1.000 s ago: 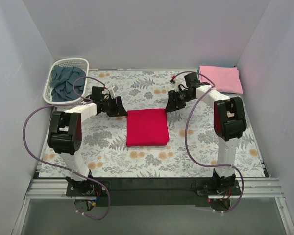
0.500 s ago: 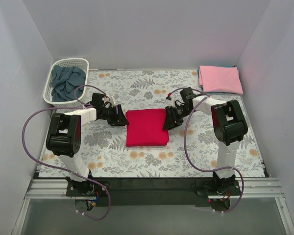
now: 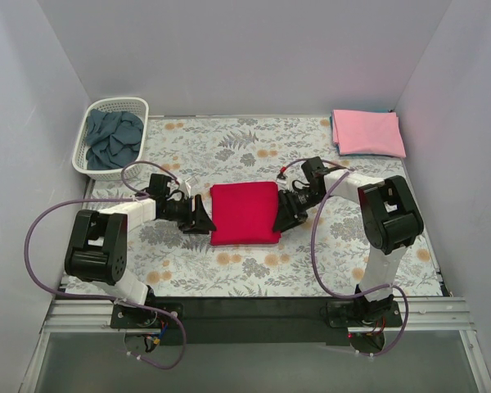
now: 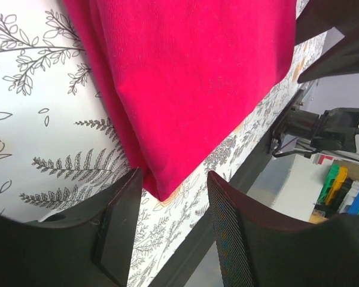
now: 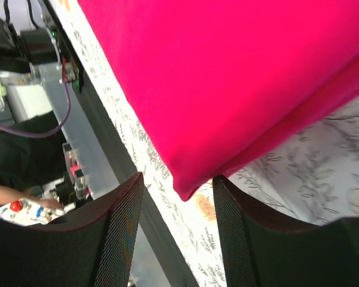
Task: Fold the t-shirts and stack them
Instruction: Fold the tshirt, then neatly place the folded tshirt to the corner
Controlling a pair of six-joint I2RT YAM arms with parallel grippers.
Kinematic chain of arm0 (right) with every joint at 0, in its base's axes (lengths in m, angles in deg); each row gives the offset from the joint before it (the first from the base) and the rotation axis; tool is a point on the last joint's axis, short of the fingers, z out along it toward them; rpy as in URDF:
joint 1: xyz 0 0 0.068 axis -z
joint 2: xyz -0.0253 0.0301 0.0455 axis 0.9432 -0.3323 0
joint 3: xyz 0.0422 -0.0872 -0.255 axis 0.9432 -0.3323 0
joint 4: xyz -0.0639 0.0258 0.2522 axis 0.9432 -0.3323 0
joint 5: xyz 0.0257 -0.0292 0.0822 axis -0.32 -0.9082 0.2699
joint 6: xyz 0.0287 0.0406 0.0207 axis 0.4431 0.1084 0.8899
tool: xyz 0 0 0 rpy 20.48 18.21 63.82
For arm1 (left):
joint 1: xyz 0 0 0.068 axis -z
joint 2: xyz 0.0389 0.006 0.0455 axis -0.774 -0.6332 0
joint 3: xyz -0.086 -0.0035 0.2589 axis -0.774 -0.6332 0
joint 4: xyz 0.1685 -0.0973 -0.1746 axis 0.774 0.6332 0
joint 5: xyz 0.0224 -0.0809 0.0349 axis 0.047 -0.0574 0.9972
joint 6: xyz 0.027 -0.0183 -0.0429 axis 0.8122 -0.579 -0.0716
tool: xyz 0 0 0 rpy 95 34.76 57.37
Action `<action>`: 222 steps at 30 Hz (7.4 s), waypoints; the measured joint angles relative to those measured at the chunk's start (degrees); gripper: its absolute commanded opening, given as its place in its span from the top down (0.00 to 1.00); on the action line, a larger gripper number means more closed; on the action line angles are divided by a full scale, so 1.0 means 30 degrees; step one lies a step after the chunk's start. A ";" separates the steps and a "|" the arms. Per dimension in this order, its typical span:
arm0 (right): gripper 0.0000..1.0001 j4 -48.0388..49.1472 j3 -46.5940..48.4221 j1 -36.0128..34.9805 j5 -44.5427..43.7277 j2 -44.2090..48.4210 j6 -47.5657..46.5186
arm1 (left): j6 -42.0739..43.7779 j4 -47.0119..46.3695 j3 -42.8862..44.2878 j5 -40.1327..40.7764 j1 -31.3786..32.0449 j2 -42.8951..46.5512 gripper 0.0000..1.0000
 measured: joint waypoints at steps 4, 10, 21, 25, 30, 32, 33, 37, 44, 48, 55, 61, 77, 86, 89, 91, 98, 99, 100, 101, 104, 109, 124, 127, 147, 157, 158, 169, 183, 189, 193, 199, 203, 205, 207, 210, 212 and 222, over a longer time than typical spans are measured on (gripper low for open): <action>0.42 0.0000 -0.0532 -0.0619 0.0233 0.0000 -0.0022 | -0.0153 0.0146 -0.0044 -0.0029 0.0379 0.0029 0.54; 0.52 0.0022 -0.1392 -0.0991 0.0248 0.0000 0.0000 | -0.0481 0.0262 -0.0146 0.0393 0.1180 -0.0007 0.58; 0.99 0.0306 -0.1443 -0.1071 -0.0270 -0.0168 -0.0138 | -0.0940 0.0270 -0.0605 0.2047 0.1013 -0.0189 1.00; 0.99 0.0277 -0.1443 -0.1064 -0.0940 -0.0168 -0.0321 | -0.0998 0.0277 -0.0605 0.2412 0.0758 -0.0189 1.00; 0.99 0.0160 -0.1443 -0.1064 -0.1960 -0.0153 -0.0517 | -0.1122 0.0379 -0.0590 0.2667 0.0729 -0.0233 1.00; 0.99 0.0051 -0.1443 -0.1071 -0.2215 -0.0066 -0.0605 | -0.1107 0.0415 -0.0583 0.2637 0.0729 -0.0284 1.00; 0.84 -0.0015 -0.1443 -0.1071 -0.2288 0.0015 -0.0678 | -0.1049 0.0423 -0.0583 0.2499 0.0729 -0.0291 0.84; 0.32 -0.1078 -0.1224 -0.1005 -0.2506 0.0605 -0.1464 | -0.0539 0.0714 -0.0532 0.2047 0.0590 0.0073 0.52; 0.09 -0.2674 0.1086 -0.0612 -0.1501 0.2484 -0.2951 | -0.1013 -0.0007 -0.0364 -0.0153 0.0189 0.4568 0.47; 0.02 -0.0801 0.1581 -0.0641 0.1078 0.3184 -0.1457 | -0.3774 -0.3708 -0.1231 -0.2499 0.0823 0.5362 0.38; 0.02 0.3198 -0.0568 -0.1872 0.3876 0.0831 0.1661 | -0.7643 -0.8539 -0.3075 -0.3512 0.2521 0.1596 0.36; 0.02 0.3512 -0.1931 -0.1479 0.5049 -0.1319 0.2055 | -0.7774 -0.9092 -0.2987 -0.3373 0.1902 -0.2477 0.36; 0.02 -0.1341 0.7934 0.0889 0.3446 -0.0780 -0.1734 | -0.6404 -0.8925 0.1129 -0.4357 0.1180 0.1253 0.34; 0.02 0.2310 1.1788 0.1180 0.2943 -0.6579 0.1384 | -0.8757 -1.2917 0.4386 -0.2761 0.1056 -0.5435 0.34; 0.02 0.3147 1.1795 0.1231 0.2433 -0.8597 0.2353 | -0.9333 -1.3777 0.4707 -0.2368 0.0765 -0.7366 0.34; 0.02 0.3621 1.1825 0.1435 0.3264 -0.9296 0.3067 | -0.9573 -1.3952 0.4750 -0.2164 0.0342 -0.8480 0.35; 0.02 0.4095 1.2196 0.2186 0.2193 -0.9027 0.3264 | -0.9457 -1.3398 0.5719 -0.2586 -0.1035 -0.9129 0.34; 0.02 0.4065 1.2182 0.2295 0.1770 -0.8772 0.3184 | -0.9020 -1.2888 0.5872 -0.2368 -0.1158 -0.8801 0.33; 0.02 0.4044 1.2072 0.2412 0.1326 -0.8298 0.3024 | -0.8582 -1.2451 0.5945 -0.2215 -0.1217 -0.8393 0.32; 0.02 0.4022 1.1759 0.2521 0.0823 -0.7635 0.2834 | -0.8043 -1.1948 0.5945 -0.1989 -0.1319 -0.7708 0.32; 0.02 0.3942 0.9989 0.2761 -0.0481 -0.4320 0.2120 | -0.6258 -1.0200 0.6018 -0.1362 -0.1421 -0.4714 0.32; 0.02 0.4116 0.7257 0.2849 -0.2222 0.1719 0.1362 | -0.1603 -0.7468 0.6135 0.1107 0.0408 0.1137 0.45; 0.02 0.4510 -0.4029 0.5195 -0.6186 0.7548 0.6237 | 1.2859 -0.4401 0.3534 1.4506 1.6480 0.0692 0.56; 0.02 0.4896 -0.4707 0.5559 -0.6615 0.8116 0.7111 | 1.4134 -0.4860 0.3504 1.5956 1.7609 -0.0619 0.56; 0.02 1.0040 -0.8517 0.5690 -0.5042 0.8349 1.1519 | 1.5118 -0.7949 0.3388 1.7347 1.7784 -0.3446 1.00; 0.02 1.3843 -0.8947 0.5158 -0.3490 0.5348 1.4141 | 1.1038 -0.7016 0.3519 1.2779 1.4819 -0.0954 1.00; 0.02 1.4360 -0.8990 0.5013 -0.3446 0.5319 1.4579 | 1.0761 -0.7002 0.3519 1.2473 1.4608 -0.0867 1.00; 0.02 1.9322 -1.1271 0.1931 -0.4779 0.5493 1.8848 | 0.8808 -0.6710 0.3920 1.1060 1.3894 -0.0838 1.00; 0.35 2.2928 -1.0207 0.0393 -0.7446 0.2433 2.2345 | 0.7723 -0.6739 0.4342 1.0404 1.3777 -0.0925 1.00; 0.38 2.3525 -0.9398 0.0401 -0.8072 0.1384 2.2702 | 0.7541 -0.6754 0.4342 1.0185 1.3719 -0.0976 1.00; 0.41 2.3919 -0.8918 0.0255 -0.8298 0.0831 2.2753 | 0.7461 -0.6805 0.4342 1.0061 1.3675 -0.1086 1.00; 0.50 2.4385 -0.8633 0.0044 -0.8422 0.0291 2.2760 | 0.7300 -0.6965 0.4342 0.9952 1.3646 -0.1158 1.00; 0.77 2.4363 -0.8568 0.0007 -0.8663 0.0007 2.2425 | 0.7169 -0.7045 0.4342 0.9923 1.3639 -0.1158 1.00; 0.97 2.4232 -0.8444 0.0007 -0.8706 -0.0175 2.2250 | 0.7038 -0.7045 0.4350 0.9923 1.3631 -0.1158 0.93; 0.99 2.3919 -0.8160 0.0044 -0.8612 -0.0255 2.1471 | 0.6849 -0.6805 0.4539 0.9916 1.3559 -0.1166 0.75; 0.99 2.2622 -0.7118 0.0444 -0.8211 -0.0255 1.9700 | 0.5952 -0.6397 0.4830 0.9238 1.3187 -0.0954 0.48; 0.99 2.1726 -0.6419 0.1202 -0.7635 -0.0211 1.8302 | 0.5034 -0.5931 0.4881 0.8364 1.2233 -0.0415 0.39; 0.99 1.4018 -0.2514 0.6477 -0.6535 -0.0036 0.9085 | 0.0335 -0.5719 1.3486 0.6841 0.8794 -0.2841 0.36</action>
